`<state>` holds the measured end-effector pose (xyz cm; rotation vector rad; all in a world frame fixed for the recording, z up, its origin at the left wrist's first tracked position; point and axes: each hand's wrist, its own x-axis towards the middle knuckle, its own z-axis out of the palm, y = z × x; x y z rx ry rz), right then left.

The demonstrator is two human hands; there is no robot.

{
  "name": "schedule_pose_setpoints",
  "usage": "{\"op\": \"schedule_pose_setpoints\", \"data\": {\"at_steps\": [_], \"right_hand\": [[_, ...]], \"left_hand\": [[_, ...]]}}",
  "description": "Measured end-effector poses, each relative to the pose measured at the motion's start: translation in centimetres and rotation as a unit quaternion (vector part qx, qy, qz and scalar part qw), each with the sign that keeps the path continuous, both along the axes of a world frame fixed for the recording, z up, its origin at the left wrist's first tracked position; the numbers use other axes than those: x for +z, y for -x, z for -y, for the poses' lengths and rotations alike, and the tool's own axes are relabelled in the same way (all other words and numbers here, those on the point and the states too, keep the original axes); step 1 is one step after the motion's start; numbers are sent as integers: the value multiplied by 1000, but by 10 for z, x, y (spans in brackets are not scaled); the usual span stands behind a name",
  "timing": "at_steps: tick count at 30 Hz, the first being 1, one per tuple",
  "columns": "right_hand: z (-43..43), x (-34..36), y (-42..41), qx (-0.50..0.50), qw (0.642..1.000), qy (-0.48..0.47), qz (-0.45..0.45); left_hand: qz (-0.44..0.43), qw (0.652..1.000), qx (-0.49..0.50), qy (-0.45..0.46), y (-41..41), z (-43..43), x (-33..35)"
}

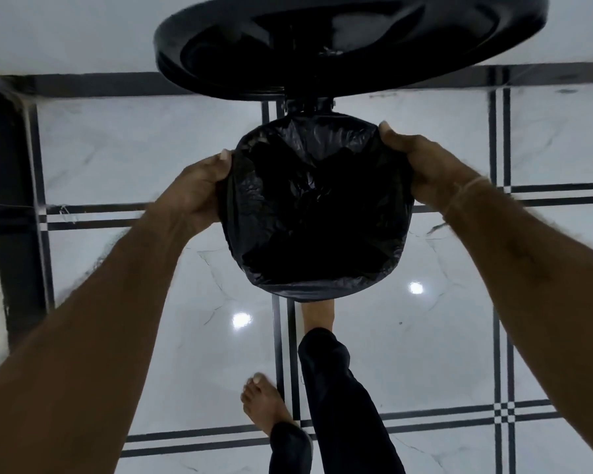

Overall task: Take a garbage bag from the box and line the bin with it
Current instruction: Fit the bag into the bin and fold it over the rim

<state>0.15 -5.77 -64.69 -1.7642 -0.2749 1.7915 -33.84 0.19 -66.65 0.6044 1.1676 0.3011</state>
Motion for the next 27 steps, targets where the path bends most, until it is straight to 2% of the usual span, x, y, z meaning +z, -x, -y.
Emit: {"op": "schedule_pose_setpoints", "data": {"at_steps": [3, 6, 9, 12, 16, 18, 21, 24, 27], "right_hand": [[4, 5, -5, 10, 1000, 0, 24], [21, 9, -7, 52, 996, 18, 76], [37, 4, -3, 2, 998, 14, 59], [38, 2, 7, -64, 998, 2, 12], [42, 12, 14, -56, 998, 4, 37], [45, 21, 21, -49, 993, 9, 106], [44, 38, 27, -141, 973, -22, 182], [32, 67, 27, -203, 966, -78, 142], [11, 102, 19, -219, 960, -150, 87]], "left_hand": [[0, 998, 61, -4, -1, 10, -4], [-27, 995, 84, 40, 4, 24, -1], [-55, 993, 90, 50, 8, 35, -1], [-62, 986, 139, 72, 4, 35, -4], [-121, 974, 166, 93, -11, 37, 3], [-185, 965, 171, 73, -16, 43, 13], [-236, 952, 191, 22, -21, 49, 30], [-226, 952, 202, -35, -22, 39, 58], [-156, 963, 208, -68, -25, 19, 92]]}}
